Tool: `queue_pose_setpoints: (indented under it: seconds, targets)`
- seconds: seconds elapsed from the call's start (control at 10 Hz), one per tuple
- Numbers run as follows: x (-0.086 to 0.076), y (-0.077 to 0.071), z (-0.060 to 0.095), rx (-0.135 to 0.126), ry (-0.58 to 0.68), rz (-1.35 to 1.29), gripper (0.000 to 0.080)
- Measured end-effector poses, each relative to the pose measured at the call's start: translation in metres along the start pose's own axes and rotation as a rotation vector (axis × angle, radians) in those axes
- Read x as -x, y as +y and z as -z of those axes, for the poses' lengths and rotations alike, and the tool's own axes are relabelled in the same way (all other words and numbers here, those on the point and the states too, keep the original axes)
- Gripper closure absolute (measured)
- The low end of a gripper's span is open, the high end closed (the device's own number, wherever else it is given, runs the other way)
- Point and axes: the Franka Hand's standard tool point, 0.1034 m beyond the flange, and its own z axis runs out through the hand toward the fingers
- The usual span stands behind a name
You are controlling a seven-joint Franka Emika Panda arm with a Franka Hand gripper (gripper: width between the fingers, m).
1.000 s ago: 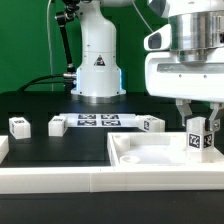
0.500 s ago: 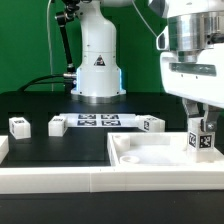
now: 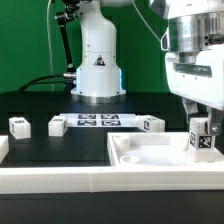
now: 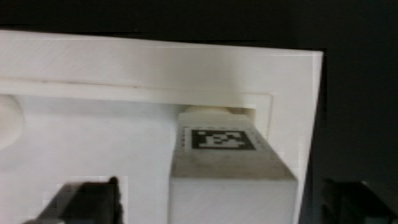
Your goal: Assemble square table
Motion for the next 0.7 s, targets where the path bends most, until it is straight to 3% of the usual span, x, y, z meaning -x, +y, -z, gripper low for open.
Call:
queue_pose_setpoints:
  seconds: [0.1, 0.7]
  targets:
    - [0.0002, -0.0001, 0.0001, 0.000, 0.001, 0.095, 0.0176]
    - [0.0004, -0.0010, -0.0008, 0.004, 0.006, 0.606, 0.0150]
